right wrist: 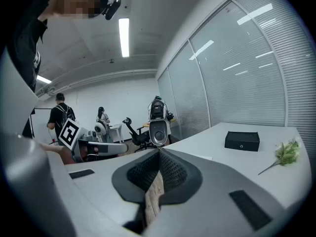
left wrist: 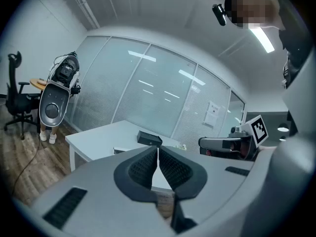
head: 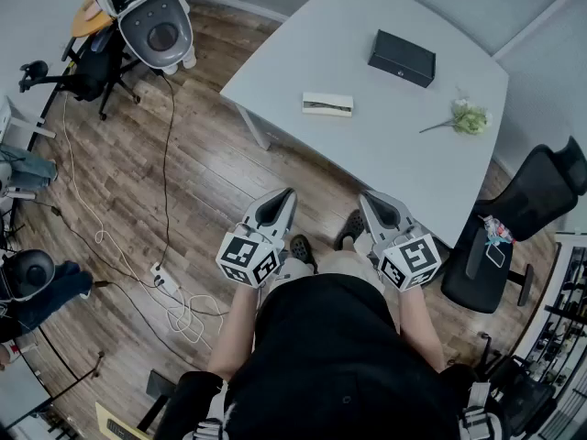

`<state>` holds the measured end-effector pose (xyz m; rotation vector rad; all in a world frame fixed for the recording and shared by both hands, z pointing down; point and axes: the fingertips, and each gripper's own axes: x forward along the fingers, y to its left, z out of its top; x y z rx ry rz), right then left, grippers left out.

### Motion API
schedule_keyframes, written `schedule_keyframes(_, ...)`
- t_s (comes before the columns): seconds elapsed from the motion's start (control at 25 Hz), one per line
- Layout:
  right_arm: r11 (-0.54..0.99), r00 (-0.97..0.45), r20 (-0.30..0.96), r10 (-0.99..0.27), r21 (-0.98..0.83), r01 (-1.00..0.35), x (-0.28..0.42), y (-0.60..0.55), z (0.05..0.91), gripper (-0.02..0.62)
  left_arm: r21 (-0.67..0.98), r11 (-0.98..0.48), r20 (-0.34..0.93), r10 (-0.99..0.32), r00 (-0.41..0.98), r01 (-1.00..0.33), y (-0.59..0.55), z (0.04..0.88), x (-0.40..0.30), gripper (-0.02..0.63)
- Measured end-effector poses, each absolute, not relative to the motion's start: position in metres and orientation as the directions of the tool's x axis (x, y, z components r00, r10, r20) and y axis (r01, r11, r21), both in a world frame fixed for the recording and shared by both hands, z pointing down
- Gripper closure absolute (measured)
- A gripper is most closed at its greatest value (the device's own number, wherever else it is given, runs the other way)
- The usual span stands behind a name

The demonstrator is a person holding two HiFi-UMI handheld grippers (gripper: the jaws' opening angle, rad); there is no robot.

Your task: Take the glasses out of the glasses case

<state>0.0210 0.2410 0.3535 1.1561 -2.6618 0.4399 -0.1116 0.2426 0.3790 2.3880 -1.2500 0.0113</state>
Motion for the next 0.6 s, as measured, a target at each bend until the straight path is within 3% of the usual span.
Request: schedule_keyframes(0.6, 0.610, -0.651, 0.281, -0.705, -0.226, -0.759, 0.020, 0.215, 0.354, 0.581, 0.405, -0.495, 0.226, -0.760, 0.609, -0.769, 0.224, 0.392, -0.109, 0.575)
